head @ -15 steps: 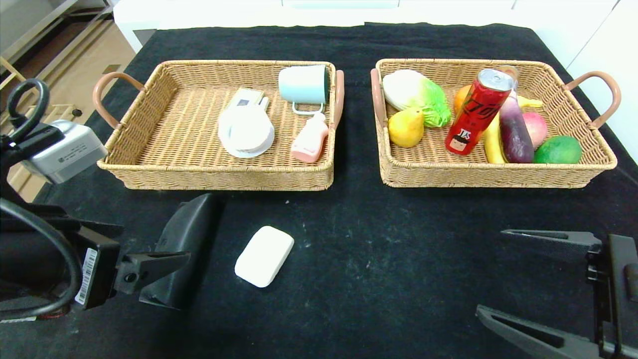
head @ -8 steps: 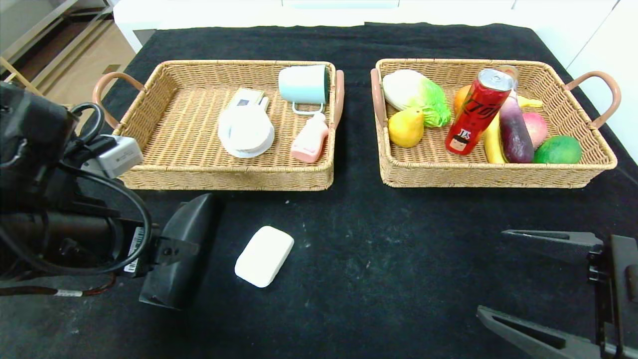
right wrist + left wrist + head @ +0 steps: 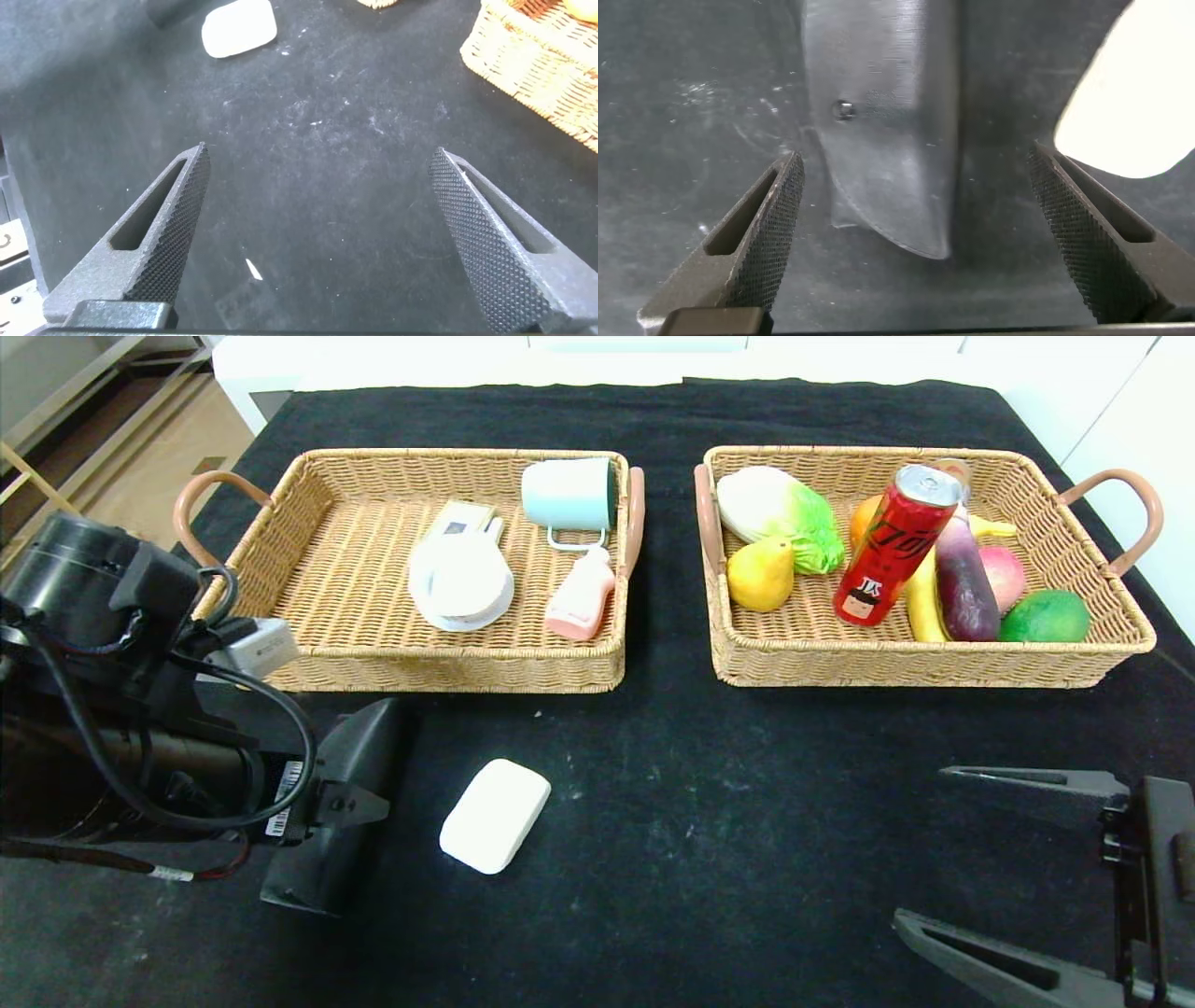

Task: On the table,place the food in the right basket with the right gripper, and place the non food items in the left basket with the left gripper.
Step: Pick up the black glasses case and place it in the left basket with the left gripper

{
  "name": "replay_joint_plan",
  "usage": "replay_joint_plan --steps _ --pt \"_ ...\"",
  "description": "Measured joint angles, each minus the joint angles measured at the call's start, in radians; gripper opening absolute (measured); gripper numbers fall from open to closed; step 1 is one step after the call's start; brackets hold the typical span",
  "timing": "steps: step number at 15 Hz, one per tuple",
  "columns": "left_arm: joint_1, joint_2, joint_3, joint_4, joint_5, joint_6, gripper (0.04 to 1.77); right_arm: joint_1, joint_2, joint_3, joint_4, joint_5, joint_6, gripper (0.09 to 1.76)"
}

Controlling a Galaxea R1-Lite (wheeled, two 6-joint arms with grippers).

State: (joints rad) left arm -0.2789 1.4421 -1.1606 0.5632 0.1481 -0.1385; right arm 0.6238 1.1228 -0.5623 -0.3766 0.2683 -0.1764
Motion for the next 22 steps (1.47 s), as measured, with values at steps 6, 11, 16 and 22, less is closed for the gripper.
replay_joint_plan --steps 6,11,16,22 --pt "0.025 0.027 0.004 -0.001 -0.004 0.000 1.72 0.000 0.002 0.001 0.000 0.000 0.000 1.71" --pt "0.032 0.048 0.010 -0.002 -0.007 -0.001 1.72 0.000 0.005 0.003 0.001 0.000 0.000 1.71" --pt "0.038 0.063 0.036 -0.060 -0.011 0.000 1.72 0.001 0.006 0.006 -0.001 -0.003 0.000 1.71" --pt "0.039 0.077 0.046 -0.066 -0.011 -0.001 1.72 0.001 0.007 0.008 -0.003 -0.003 -0.001 1.71"
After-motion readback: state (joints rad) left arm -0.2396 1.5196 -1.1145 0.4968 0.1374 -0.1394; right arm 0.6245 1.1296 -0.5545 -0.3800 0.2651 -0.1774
